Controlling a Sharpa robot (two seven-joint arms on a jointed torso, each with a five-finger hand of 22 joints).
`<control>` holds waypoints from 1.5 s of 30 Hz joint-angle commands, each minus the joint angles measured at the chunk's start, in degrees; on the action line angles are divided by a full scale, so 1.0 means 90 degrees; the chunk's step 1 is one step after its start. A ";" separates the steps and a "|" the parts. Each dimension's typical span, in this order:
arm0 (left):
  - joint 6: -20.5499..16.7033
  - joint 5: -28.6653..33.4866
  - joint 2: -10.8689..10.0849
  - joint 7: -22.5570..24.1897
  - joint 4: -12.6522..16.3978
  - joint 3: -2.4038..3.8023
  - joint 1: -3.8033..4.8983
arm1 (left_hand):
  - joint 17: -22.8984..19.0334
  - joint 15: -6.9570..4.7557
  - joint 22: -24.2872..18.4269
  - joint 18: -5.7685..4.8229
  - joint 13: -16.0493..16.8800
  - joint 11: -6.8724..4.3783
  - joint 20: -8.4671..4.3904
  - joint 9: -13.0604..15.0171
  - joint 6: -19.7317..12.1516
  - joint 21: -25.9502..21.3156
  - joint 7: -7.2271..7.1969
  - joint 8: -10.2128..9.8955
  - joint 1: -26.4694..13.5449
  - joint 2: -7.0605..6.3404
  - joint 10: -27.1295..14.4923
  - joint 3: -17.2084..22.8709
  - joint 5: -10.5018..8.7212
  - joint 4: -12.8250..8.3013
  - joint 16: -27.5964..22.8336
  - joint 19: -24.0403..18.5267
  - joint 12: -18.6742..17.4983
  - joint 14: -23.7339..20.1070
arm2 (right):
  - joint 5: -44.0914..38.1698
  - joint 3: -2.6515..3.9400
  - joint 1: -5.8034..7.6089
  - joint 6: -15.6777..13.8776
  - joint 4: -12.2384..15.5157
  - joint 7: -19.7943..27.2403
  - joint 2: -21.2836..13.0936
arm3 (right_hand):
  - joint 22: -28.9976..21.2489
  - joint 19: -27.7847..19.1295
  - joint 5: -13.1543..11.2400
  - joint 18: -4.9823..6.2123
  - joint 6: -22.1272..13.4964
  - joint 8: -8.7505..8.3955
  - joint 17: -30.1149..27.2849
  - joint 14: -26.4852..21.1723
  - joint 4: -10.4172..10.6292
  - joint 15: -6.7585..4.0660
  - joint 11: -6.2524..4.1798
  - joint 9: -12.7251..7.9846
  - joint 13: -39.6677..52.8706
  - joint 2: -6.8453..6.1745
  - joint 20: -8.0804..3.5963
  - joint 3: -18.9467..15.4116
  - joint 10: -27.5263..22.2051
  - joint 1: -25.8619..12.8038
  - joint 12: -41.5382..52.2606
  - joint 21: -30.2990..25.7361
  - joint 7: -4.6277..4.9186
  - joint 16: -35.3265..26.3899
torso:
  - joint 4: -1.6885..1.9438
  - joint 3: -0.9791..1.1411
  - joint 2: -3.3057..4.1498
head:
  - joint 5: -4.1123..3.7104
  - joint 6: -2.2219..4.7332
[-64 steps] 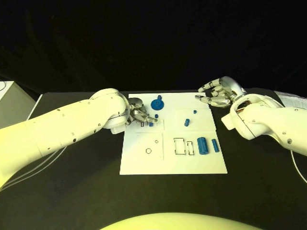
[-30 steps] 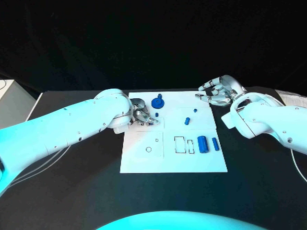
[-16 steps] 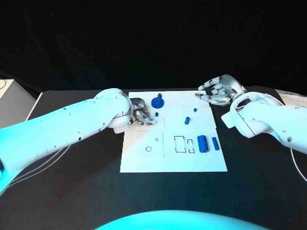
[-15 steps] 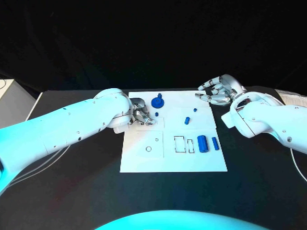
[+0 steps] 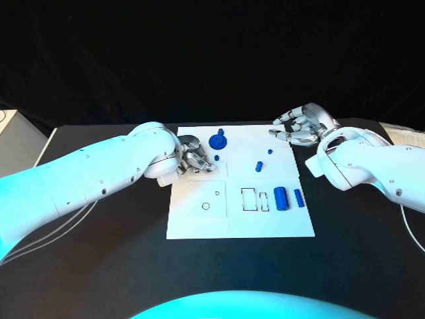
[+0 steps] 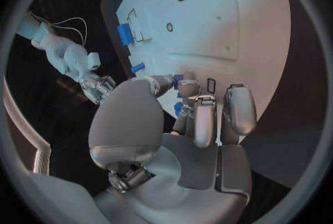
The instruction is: Assemble the parts on the task board
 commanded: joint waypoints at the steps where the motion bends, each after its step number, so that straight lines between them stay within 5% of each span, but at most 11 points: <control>1: -0.0017 0.0604 -0.0051 0.0095 0.0039 0.0041 -0.0001 | 0.1117 0.0020 -0.0017 0.0066 -0.0020 0.0020 0.0018 0.0056 -0.0041 -0.0032 0.0017 0.0037 0.0037 0.0119 -0.0018 0.0892 -0.0008 -0.0872 -0.0027 -0.0060 -0.0028 0.0462 | -0.0062 0.0001 -0.0009 0.0111 0.0001 0.0051 0.0000 | 0.1553 0.0592 0.0023 -0.0039 -0.0028 0.0021 0.1542 0.0642 0.0009 0.0039 0.0040 -0.0006 0.1465 0.0020 0.0043 -0.0003 0.0420 -0.0056 -0.0031 -0.0023 0.0004 -0.0020 | 0.0004 0.0006 -0.0008 | -0.0009 -0.0006; 15: 0.0644 0.1112 -0.0149 0.0047 -0.0134 0.0201 0.0015 | 0.1005 0.0073 -0.0156 0.0102 -0.0088 0.0078 0.0066 0.0181 -0.0208 -0.0121 0.0075 0.0162 -0.0196 0.0349 -0.0150 0.1011 -0.0008 -0.0986 -0.0084 -0.0195 -0.0034 0.0408 | -0.0062 0.0000 -0.0013 0.0117 -0.0002 0.0045 -0.0009 | 0.1551 0.0590 0.0032 -0.0038 -0.0028 0.0022 0.1541 0.0641 0.0009 0.0039 0.0040 -0.0006 0.1468 0.0021 0.0043 -0.0003 0.0423 -0.0059 -0.0028 -0.0028 0.0003 -0.0020 | 0.0000 0.0013 -0.0011 | 0.0006 0.0019; 23: 0.1029 0.1117 0.0013 0.0017 -0.0471 0.0212 0.0082 | 0.1006 0.0094 -0.0141 0.0112 0.0028 0.0098 0.0089 0.0542 -0.0388 -0.0112 0.0091 0.0412 -0.0887 0.0407 -0.0243 0.1782 -0.0008 -0.1599 -0.0068 -0.0228 0.0200 0.0398 | -0.0062 0.0000 -0.0013 0.0113 -0.0005 0.0038 0.0008 | 0.1551 0.0590 0.0032 -0.0038 -0.0028 0.0022 0.1541 0.0641 0.0009 0.0039 0.0040 -0.0006 0.1468 0.0021 0.0043 -0.0003 0.0423 -0.0059 -0.0028 -0.0028 0.0003 -0.0020 | -0.0011 0.0015 0.0003 | 0.0027 0.0031; 30: 0.1313 0.0797 0.0237 0.0002 -0.0822 0.0198 0.0280 | 0.1093 0.0083 -0.0061 0.0101 0.0166 0.0083 0.0082 0.0757 -0.0388 -0.0058 0.0084 0.0520 -0.1386 0.0430 -0.0184 0.2251 0.0040 -0.1982 -0.0012 -0.0193 0.0399 0.0432 | -0.0064 0.0000 -0.0013 0.0103 -0.0004 0.0034 0.0027 | 0.1551 0.0590 0.0032 -0.0038 -0.0028 0.0022 0.1541 0.0641 0.0009 0.0039 0.0040 -0.0006 0.1468 0.0021 0.0043 -0.0003 0.0423 -0.0059 -0.0028 -0.0028 0.0003 -0.0020 | -0.0010 0.0027 0.0000 | 0.0043 0.0032; 34: 0.1502 0.0512 0.0392 0.0000 -0.0965 0.0140 0.0432 | 0.1176 0.0062 0.0033 0.0083 0.0254 0.0060 0.0064 0.0848 -0.0324 0.0001 0.0062 0.0538 -0.1593 0.0420 -0.0092 0.2362 0.0399 -0.2149 0.0033 -0.0128 0.0502 0.0467 | -0.0073 0.0000 -0.0013 0.0098 -0.0006 0.0032 0.0046 | 0.1552 0.0591 0.0047 -0.0038 -0.0027 0.0027 0.1536 0.0640 0.0011 0.0039 0.0039 -0.0005 0.1466 0.0023 0.0043 -0.0004 0.0422 -0.0068 -0.0029 -0.0026 0.0003 -0.0023 | -0.0007 0.0016 -0.0001 | 0.0055 0.0047; 36: 0.1588 0.0314 0.0467 0.0003 -0.1002 0.0103 0.0503 | 0.1317 0.0027 0.0161 0.0055 0.0349 0.0014 0.0038 0.0911 -0.0203 0.0080 0.0020 0.0509 -0.1736 0.0401 0.0040 0.2322 0.0975 -0.2263 0.0103 -0.0028 0.0584 0.0524 | -0.0076 0.0000 -0.0013 0.0096 -0.0009 0.0032 0.0057 | 0.1552 0.0591 0.0047 -0.0038 -0.0027 0.0027 0.1536 0.0640 0.0011 0.0039 0.0039 -0.0005 0.1466 0.0023 0.0043 -0.0004 0.0422 -0.0068 -0.0029 -0.0026 0.0003 -0.0023 | -0.0011 0.0012 -0.0001 | 0.0063 0.0060; 38: 0.1650 0.0114 0.0522 0.0007 -0.1007 0.0075 0.0553 | 0.1398 -0.0003 0.0251 0.0033 0.0408 -0.0012 0.0020 0.0939 -0.0118 0.0134 -0.0012 0.0456 -0.1791 0.0385 0.0129 0.2255 0.1253 -0.2335 0.0142 0.0044 0.0619 0.0555 | -0.0077 0.0000 -0.0013 0.0096 -0.0011 0.0032 0.0066 | 0.1552 0.0591 0.0047 -0.0038 -0.0027 0.0027 0.1536 0.0640 0.0011 0.0039 0.0039 -0.0005 0.1466 0.0023 0.0043 -0.0004 0.0422 -0.0068 -0.0029 -0.0026 0.0003 -0.0023 | -0.0013 0.0011 -0.0001 | 0.0063 0.0064; 45: 0.1918 -0.0406 0.0657 -0.0020 -0.0999 -0.0021 0.0660 | 0.1422 -0.0009 0.0271 0.0029 0.0419 -0.0018 0.0013 0.0947 -0.0099 0.0145 -0.0018 0.0433 -0.1797 0.0394 0.0147 0.2241 0.1296 -0.2351 0.0153 0.0059 0.0624 0.0564 | -0.0079 0.0000 -0.0013 0.0096 -0.0020 0.0032 0.0082 | 0.1552 0.0591 0.0047 -0.0038 -0.0027 0.0027 0.1536 0.0640 0.0011 0.0039 0.0039 -0.0005 0.1466 0.0023 0.0043 -0.0004 0.0422 -0.0068 -0.0029 -0.0026 0.0003 -0.0023 | 0.0007 0.0005 -0.0014 | 0.0046 0.0057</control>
